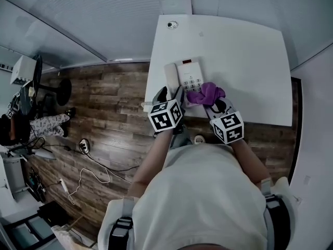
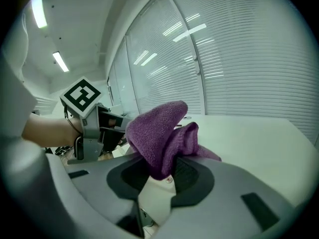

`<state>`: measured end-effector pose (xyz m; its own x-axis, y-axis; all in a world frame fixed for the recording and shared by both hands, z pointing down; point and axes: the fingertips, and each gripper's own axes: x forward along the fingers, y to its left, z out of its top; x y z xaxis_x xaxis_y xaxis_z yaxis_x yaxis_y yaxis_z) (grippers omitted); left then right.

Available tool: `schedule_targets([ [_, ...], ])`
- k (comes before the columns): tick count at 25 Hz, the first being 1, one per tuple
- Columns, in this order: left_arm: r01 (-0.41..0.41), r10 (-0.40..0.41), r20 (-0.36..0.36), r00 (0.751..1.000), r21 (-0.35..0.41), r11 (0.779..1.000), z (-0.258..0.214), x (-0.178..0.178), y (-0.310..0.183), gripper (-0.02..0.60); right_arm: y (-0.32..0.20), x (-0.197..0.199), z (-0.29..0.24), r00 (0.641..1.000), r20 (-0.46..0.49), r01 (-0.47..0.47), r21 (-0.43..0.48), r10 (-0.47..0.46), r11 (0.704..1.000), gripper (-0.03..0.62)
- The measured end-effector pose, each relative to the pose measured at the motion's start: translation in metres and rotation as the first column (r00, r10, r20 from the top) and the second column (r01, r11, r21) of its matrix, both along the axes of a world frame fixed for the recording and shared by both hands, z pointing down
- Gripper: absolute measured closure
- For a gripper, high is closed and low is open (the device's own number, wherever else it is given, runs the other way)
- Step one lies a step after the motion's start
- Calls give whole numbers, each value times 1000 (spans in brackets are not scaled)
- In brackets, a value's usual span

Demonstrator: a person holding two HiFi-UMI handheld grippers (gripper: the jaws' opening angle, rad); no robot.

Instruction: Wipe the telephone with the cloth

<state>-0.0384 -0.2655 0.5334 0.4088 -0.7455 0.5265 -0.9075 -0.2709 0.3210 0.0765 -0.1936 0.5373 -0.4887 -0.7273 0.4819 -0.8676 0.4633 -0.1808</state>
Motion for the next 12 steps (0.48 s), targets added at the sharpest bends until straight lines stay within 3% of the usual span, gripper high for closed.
schedule_targets([
  [12, 25, -17, 159, 987, -48, 999, 36, 8, -30, 311, -13, 7, 3, 998, 7, -59, 0, 59, 998, 477],
])
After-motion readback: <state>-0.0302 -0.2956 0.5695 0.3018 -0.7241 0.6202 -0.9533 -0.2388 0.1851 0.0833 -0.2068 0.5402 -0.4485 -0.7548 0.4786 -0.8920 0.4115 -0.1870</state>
